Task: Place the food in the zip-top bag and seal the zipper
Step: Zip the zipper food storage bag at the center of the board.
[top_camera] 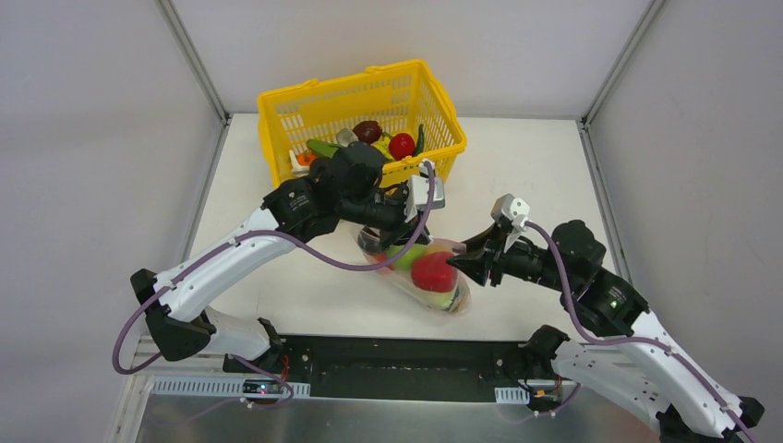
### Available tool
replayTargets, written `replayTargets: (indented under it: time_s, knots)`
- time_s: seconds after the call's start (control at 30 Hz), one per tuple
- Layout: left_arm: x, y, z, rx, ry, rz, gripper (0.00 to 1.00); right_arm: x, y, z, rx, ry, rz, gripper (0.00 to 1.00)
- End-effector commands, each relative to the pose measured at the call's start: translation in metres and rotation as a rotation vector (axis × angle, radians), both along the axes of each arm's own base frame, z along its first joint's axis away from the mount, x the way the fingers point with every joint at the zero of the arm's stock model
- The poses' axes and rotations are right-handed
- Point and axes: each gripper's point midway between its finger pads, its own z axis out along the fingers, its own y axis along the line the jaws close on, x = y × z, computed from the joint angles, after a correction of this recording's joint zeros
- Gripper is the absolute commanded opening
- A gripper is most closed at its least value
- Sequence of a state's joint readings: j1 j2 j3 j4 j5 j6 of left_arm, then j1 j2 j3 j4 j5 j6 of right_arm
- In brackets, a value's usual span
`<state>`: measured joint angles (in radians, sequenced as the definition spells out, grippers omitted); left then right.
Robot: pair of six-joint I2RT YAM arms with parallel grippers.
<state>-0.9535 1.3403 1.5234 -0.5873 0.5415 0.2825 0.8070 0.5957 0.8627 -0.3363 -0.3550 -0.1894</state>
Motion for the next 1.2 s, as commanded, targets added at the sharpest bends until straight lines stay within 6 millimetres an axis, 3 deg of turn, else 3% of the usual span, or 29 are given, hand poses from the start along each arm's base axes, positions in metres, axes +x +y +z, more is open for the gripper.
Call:
replayTargets:
  time_s: [0.0,0.23,0.53,0.87,1.17]
  knots:
    - [-0.001,-0.010,0.025,-0.075,0.021,-0.025,0.00,-0.003,0.006,0.041,0.080,-0.093,0.044,0.39]
    - [-0.004,-0.018,0.032,-0.089,0.035,-0.061,0.00,0.008,0.015,0.034,0.027,-0.095,0.057,0.46]
    - [-0.001,-0.012,0.032,-0.089,-0.002,-0.036,0.00,0.008,0.014,0.037,0.040,-0.106,0.048,0.00]
    - [0.011,0.014,0.004,-0.007,-0.041,0.078,0.00,0.030,-0.004,0.035,0.053,-0.120,-0.132,0.00]
    - [0.024,0.047,-0.007,0.045,-0.078,0.190,0.00,0.042,-0.021,0.041,0.107,-0.147,-0.257,0.00]
